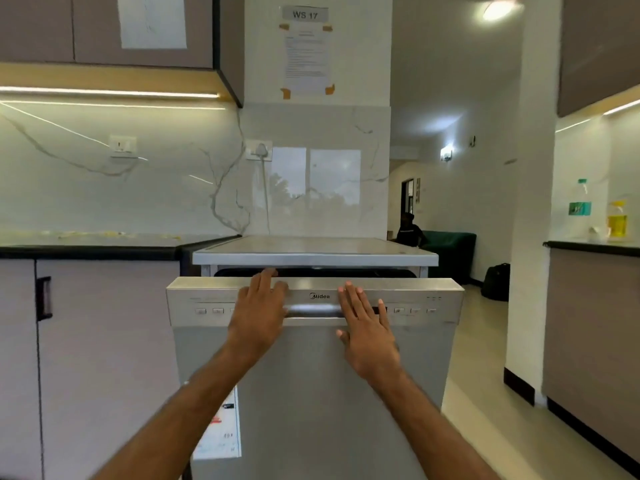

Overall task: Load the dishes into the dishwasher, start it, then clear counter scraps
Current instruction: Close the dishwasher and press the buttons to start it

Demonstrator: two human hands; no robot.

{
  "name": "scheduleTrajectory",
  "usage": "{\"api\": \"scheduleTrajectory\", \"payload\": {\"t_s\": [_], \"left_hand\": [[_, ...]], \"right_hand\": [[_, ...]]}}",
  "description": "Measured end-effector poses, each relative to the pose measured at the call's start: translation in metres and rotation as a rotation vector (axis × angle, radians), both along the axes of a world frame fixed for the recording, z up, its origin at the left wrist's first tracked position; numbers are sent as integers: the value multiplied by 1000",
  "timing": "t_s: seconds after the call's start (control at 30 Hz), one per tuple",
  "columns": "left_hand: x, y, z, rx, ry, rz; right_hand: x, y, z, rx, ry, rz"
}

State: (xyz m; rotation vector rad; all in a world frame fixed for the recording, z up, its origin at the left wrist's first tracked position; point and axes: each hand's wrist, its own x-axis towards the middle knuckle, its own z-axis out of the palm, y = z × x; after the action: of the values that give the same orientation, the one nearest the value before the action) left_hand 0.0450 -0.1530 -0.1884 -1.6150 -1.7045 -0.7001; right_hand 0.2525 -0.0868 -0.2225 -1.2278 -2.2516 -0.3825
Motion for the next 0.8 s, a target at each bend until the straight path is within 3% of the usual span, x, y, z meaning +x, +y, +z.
{"api": "scheduleTrajectory", "payload": {"t_s": [0.07, 0.23, 0.4, 0.5, 0.63, 0.8], "left_hand": [[-19, 27, 16, -9, 52, 6], [-65, 82, 45, -245, 89, 155], [-87, 107, 46, -87, -47, -11], [-90, 109, 54, -30, -137, -80], [-93, 114, 57, -12, -163, -103], [-99, 120, 53, 37, -222, -142]], "right_hand": [[-8, 26, 6, 12, -25, -18], [-25, 77, 22, 100, -99, -74], [-22, 108, 29, 249, -112, 3], [-24, 128, 48, 280, 12, 45], [-35, 148, 69, 141, 206, 110], [-36, 161, 66, 215, 333, 133]]}}
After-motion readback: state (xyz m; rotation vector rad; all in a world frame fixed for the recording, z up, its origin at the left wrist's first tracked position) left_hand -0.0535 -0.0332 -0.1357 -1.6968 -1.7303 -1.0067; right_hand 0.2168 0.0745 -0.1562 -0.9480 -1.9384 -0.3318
